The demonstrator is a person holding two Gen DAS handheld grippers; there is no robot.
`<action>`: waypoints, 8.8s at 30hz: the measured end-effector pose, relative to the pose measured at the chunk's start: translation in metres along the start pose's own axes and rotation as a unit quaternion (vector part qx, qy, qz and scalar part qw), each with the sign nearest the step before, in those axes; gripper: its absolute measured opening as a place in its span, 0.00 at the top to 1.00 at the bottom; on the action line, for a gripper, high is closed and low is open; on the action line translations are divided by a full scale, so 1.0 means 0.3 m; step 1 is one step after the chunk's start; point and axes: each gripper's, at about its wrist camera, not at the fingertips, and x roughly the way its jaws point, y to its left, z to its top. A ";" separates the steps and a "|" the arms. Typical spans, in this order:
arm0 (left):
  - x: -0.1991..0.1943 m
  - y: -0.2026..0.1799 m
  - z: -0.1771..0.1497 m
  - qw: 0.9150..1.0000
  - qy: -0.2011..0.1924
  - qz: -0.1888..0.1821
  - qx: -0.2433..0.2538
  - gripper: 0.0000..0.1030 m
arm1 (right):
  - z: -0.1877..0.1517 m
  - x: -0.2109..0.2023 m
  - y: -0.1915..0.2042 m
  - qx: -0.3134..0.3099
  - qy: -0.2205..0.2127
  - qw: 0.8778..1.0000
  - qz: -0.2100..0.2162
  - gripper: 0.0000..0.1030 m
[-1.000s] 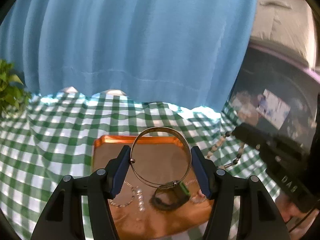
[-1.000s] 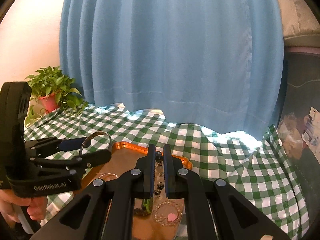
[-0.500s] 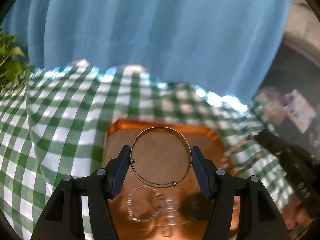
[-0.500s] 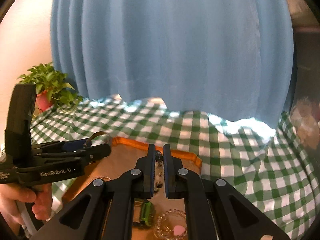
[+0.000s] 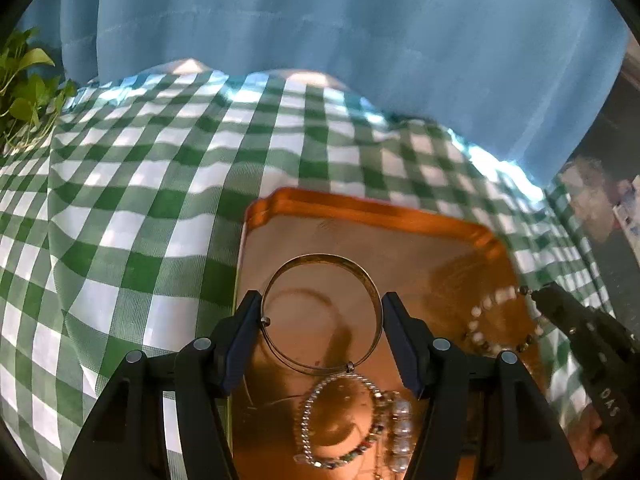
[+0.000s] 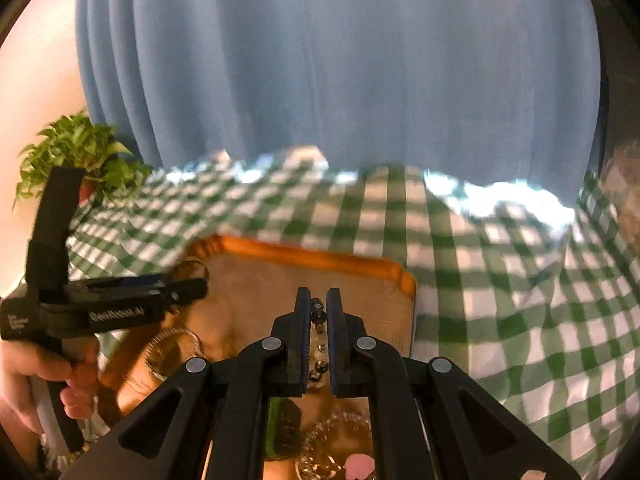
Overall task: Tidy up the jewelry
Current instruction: 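Open the left tool to drop the bangle in the tray while the right tool releases its bracelet, then move the left tool to the pink-and-white beaded bracelet while the right tool approaches the white charm bracelet, then grasp and lift the pink-and-white bracelet with the left tool while the right tool grasps the charm bracelet, then carry the pink-and-white bracelet to the tray with the left tool while the right tool carries the charm bracelet, then lower and open the left tool over the tray while the right tool releases the charm bracelet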
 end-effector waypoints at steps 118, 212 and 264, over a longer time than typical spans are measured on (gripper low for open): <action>-0.590 -0.213 -0.770 0.988 -0.028 -0.080 0.126 0.94 | -0.560 -0.540 0.129 -0.046 -0.013 0.998 -0.028 0.96; -0.974 -0.118 -0.210 0.964 -0.250 -0.083 0.032 0.94 | 0.016 -0.777 0.273 -0.073 -0.148 0.986 0.005 0.95; -0.452 -0.061 -0.379 0.994 -0.094 0.025 0.052 0.21 | -0.265 -0.237 0.068 0.033 0.008 0.999 0.042 0.13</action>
